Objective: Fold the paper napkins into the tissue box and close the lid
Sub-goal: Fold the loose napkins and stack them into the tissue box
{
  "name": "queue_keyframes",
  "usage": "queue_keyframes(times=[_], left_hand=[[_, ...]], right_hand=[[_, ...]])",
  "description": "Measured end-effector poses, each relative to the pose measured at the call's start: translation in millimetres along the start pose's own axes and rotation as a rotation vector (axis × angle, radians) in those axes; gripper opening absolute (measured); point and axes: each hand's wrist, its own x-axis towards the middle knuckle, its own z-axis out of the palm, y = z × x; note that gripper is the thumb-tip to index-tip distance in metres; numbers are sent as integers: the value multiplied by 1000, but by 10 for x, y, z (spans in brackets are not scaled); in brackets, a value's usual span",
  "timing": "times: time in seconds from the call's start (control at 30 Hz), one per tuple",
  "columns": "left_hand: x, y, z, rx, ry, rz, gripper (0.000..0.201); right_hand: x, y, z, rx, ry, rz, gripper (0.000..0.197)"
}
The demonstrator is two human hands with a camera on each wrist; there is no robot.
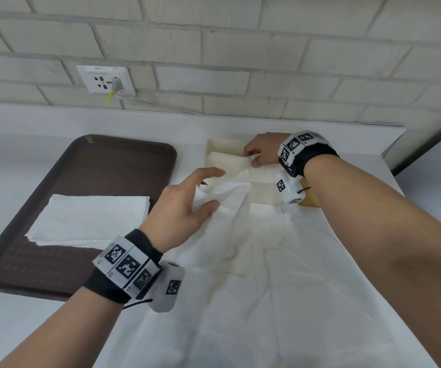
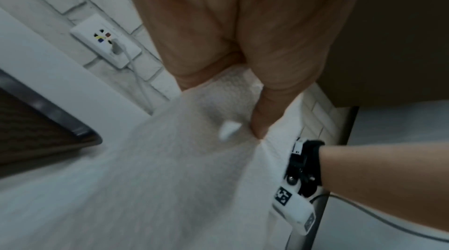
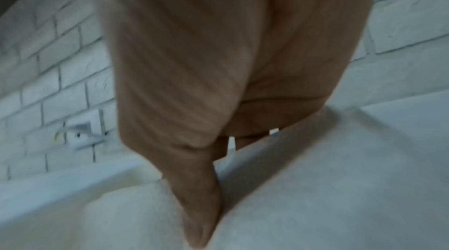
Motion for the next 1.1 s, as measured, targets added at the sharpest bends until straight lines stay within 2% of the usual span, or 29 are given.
queue_keyframes(times=[0.1,0.2,0.33,0.5,0.67,0.8,0.83,1.0,1.1], left_hand=[[-50,40,-37,-23,-45,83,52],[-72,48,29,13,-58,128,51],[-80,37,126,6,-96,136,50],[-63,55,239,-13,-136,154,49],[-40,28,280,-21,-129,154,50],[-32,7,290,-17,-124,147,51],[-33,7,294,-20,-121,147,51],[-32,-6,314,-30,-114,152,49],[-36,-20,304,-31,-110,155,48]], right_hand=[[12,4,-32,40,-28,-23,36],[26,10,13,-1,-71,7,41],[15,40,41,-25,-92,46,49],[26,65,19,25,47,22,46],[-6,94,-22,-26,-49,40,57],[-61,137,-95,-92,64,85,35],[-78,133,-98,-136,55,110,29],[-176,2,26,-346,-217,143,15],[-145,-44,147,-372,-276,133,26]])
